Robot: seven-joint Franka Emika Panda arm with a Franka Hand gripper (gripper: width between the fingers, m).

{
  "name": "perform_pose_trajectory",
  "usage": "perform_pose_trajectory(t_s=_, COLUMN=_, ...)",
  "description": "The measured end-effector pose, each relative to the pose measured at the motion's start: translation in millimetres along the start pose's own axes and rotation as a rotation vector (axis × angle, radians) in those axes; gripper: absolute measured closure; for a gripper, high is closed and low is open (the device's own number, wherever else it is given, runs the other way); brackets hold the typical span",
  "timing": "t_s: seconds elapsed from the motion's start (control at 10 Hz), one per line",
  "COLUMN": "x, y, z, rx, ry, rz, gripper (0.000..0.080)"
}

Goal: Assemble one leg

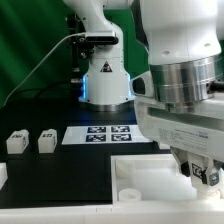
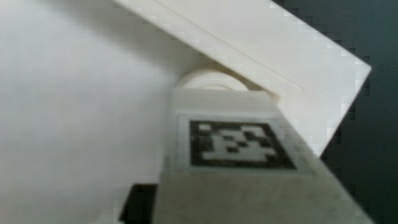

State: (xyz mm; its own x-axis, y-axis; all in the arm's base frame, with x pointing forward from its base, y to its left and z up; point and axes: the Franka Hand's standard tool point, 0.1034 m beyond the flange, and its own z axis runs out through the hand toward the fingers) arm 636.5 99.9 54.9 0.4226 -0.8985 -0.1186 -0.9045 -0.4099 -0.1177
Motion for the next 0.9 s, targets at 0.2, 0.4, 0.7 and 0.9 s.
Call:
perform_pose_trajectory(t_s=0.2, x=-3.1, y=7.6, z=-0.2, rx=0.064, ry=0.006, rz=0.357, gripper=0.0511)
perform_pose_trajectory(t_s=0.4, x=-4.3, y=9.2, z=-0.5, rx=0.071, ry=-0.003, rz=0.435, gripper=0.0510)
perform_pose_trajectory(t_s=0.7, x=-5.8, y=9.1, z=0.3, rx=0.070, ry=-0.001, rz=0.378, gripper=0.0197)
perform_pose_trajectory(t_s=0.9, x=-21.5, y=4.5, z=2.2, rx=0.062, ry=0.010, rz=0.090, gripper=0.0164)
